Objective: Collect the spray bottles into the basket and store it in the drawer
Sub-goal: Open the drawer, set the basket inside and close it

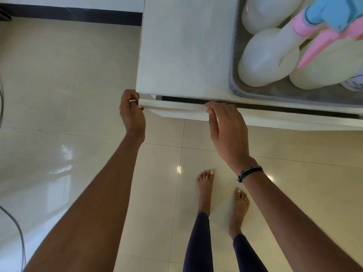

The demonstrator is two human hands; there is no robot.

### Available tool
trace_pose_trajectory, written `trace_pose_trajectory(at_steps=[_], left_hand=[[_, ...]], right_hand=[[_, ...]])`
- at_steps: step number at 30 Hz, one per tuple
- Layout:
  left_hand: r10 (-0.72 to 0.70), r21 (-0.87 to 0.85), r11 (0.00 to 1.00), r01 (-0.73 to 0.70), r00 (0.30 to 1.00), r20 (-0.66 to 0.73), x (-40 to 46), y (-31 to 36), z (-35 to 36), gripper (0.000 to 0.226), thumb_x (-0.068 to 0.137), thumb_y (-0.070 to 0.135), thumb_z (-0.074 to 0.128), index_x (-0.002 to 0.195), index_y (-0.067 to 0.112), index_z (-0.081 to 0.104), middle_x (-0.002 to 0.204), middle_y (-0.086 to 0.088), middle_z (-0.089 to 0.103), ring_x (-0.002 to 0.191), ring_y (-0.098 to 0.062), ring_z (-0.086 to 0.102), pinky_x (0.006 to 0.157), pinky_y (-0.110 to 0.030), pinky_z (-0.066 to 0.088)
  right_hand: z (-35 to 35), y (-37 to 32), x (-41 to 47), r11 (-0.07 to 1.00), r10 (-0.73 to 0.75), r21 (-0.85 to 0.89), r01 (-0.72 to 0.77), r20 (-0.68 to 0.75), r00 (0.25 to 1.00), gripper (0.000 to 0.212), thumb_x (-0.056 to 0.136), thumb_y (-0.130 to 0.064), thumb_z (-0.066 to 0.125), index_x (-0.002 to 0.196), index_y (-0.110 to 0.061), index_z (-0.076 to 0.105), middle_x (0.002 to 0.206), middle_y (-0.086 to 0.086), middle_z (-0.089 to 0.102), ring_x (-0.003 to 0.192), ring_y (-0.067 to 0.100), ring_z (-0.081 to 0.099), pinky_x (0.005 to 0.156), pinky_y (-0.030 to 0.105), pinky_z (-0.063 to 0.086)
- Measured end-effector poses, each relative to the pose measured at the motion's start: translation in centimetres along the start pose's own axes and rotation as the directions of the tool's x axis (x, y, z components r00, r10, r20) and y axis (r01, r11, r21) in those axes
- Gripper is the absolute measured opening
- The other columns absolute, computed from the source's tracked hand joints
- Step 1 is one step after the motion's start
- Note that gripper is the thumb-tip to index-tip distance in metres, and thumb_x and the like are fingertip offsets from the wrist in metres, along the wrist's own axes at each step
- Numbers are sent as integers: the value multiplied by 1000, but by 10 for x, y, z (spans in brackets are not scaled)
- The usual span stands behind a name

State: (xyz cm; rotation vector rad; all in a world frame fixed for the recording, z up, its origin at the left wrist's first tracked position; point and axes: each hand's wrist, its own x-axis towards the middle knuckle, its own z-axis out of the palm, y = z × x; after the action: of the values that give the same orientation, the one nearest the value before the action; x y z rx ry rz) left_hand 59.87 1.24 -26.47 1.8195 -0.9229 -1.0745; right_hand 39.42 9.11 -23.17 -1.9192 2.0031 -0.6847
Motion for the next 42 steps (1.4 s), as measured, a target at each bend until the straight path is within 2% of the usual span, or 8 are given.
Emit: trace_pose_trajectory(at_steps=[5,8,10,14,17,19,24,42], left_hand=[[-49,14,999,53,977,-208,-27,-18,-9,35,73,-6,26,65,24,43,74,6,48,72,-16,42,66,-30,38],[174,202,975,-96,892,-418,-61,-22,-10,22,76,-3,37,77,8,55,83,-9,58,77,-19,46,75,-24,32],[374,410,885,-221,862,-342,-92,-21,0,12,82,5,47,86,6,59,93,-8,63,88,-19,50,83,-21,28],[261,542,821,-177,962,-81,-146,-19,20,23,88,41,53,102,25,62,130,5,53,136,-27,30,106,-35,18],[384,631,614,-474,878,286,-171,-20,36,29,87,49,54,108,30,62,138,4,49,140,-26,27,112,-45,17],[281,601,624,-499,861,423,-183,-17,49,33,85,54,55,109,33,64,138,7,51,142,-22,24,115,-46,8],[49,641,703,-308,920,389,-207,-19,62,31,80,59,59,96,36,71,126,9,62,139,-17,26,115,-44,-5],[-71,734,630,-253,923,379,-282,-57,14,30,80,56,60,97,35,72,123,6,64,137,-22,29,115,-49,-2]], right_hand=[[5,-3,-16,1000,-8,-29,9,36,999,22,97,-14,45,111,-12,62,100,3,66,94,18,57,81,25,45],[1,-3,-25,999,43,-4,-43,13,999,22,96,-12,44,109,-13,62,99,2,66,93,17,56,81,25,39],[-7,5,-30,992,126,22,-125,-49,991,21,94,-10,46,107,-13,62,99,2,67,94,18,57,84,22,33],[-25,39,-48,954,294,-31,-300,-114,949,19,91,-18,50,101,-16,65,104,1,69,104,20,58,108,35,26],[-39,64,-73,901,418,-115,-418,-28,908,16,90,-31,54,96,-23,67,113,-4,66,119,18,50,116,46,10],[-49,75,-94,879,477,-65,-473,69,876,24,90,-41,54,96,-24,69,115,-5,66,124,17,46,116,44,2],[-62,90,-131,921,360,59,-385,250,899,23,89,-49,54,96,-33,70,109,-12,68,119,12,51,113,41,6],[-61,78,-235,912,344,120,-392,299,890,22,89,-48,55,101,-37,69,110,-14,66,120,10,45,110,35,11]])
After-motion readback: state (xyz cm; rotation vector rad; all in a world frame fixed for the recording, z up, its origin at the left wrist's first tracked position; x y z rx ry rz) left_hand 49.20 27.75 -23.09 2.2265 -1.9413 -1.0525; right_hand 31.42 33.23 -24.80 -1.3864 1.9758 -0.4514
